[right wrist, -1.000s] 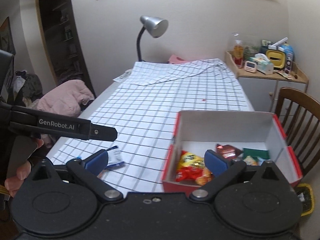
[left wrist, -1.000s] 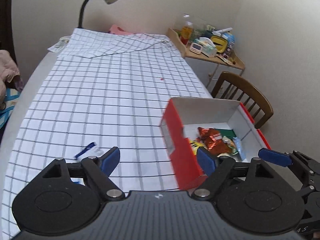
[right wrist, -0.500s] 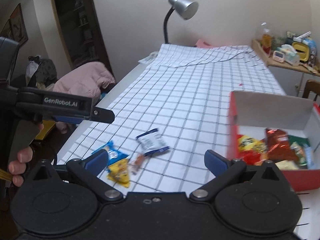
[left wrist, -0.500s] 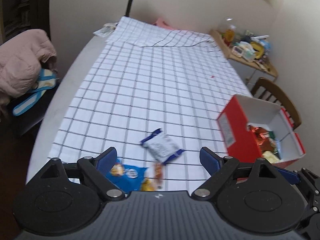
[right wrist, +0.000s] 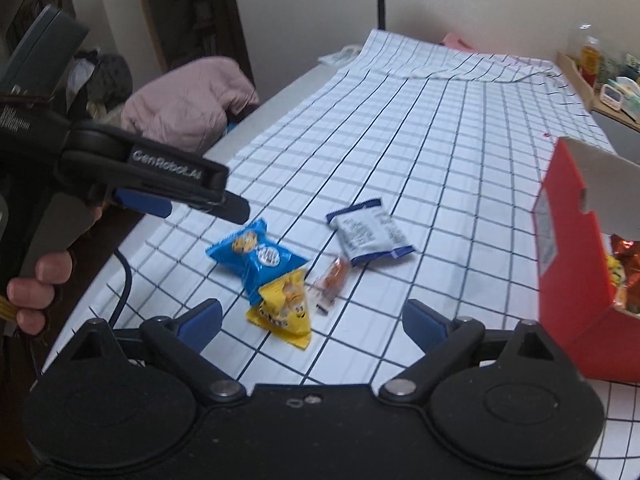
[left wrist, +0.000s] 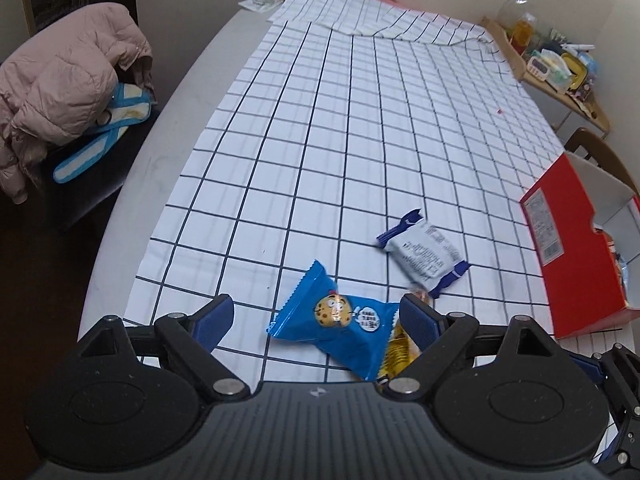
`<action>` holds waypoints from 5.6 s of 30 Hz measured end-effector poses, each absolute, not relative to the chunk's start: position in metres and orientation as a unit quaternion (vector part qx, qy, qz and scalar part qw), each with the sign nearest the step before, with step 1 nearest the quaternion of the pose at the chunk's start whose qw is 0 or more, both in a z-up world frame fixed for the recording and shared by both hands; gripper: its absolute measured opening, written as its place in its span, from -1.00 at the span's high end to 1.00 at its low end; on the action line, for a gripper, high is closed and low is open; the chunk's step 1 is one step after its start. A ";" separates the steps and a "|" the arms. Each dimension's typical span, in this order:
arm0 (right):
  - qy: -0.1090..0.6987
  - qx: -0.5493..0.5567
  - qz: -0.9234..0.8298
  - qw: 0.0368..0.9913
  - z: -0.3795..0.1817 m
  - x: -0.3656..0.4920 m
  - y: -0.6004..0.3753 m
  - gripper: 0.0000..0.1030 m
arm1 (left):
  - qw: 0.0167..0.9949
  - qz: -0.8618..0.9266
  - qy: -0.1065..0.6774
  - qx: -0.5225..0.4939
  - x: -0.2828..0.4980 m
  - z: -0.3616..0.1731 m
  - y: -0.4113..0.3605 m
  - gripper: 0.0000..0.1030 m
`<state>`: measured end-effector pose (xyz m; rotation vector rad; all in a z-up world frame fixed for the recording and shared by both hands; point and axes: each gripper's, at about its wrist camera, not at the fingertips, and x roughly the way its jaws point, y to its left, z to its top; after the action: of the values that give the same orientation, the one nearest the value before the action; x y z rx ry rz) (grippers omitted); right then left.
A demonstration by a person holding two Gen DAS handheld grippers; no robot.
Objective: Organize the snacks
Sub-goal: 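Withdraw both tools from the box toward the remaining snacks, then grasp the blue cookie bag with left tool while right tool grasps yellow bag, then carry the cookie bag and yellow bag into the red box and open both tools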
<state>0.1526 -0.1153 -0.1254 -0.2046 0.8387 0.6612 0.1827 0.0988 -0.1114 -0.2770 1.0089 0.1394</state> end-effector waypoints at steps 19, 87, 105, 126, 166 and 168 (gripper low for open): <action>0.437 -0.160 0.336 0.819 -0.168 0.178 -0.060 -0.45 | 0.844 0.032 0.529 -0.087 0.217 -0.158 0.095 -0.75; 0.344 -0.026 0.271 0.899 -0.044 0.167 -0.267 0.38 | 0.884 -0.056 0.454 -0.102 0.187 -0.031 -0.053 -0.06; 0.334 -0.008 0.203 0.920 -0.036 0.211 -0.376 0.38 | 0.894 -0.101 0.433 -0.054 0.252 -0.013 -0.178 -0.06; 0.400 -0.014 0.147 0.905 -0.085 0.292 -0.435 0.38 | 0.880 -0.047 0.473 0.009 0.358 -0.061 -0.244 -0.06; 0.444 -0.055 0.160 0.880 -0.121 0.318 -0.416 0.11 | 0.850 -0.018 0.527 0.025 0.390 -0.104 -0.254 -0.24; 0.442 -0.047 0.159 0.881 -0.118 0.316 -0.419 0.07 | 0.852 -0.020 0.522 0.018 0.386 -0.100 -0.254 -0.24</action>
<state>0.3157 -0.4185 -0.1180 -0.0988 0.9214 0.3313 0.3858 -0.2539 -0.1002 0.0370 1.0990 -0.0421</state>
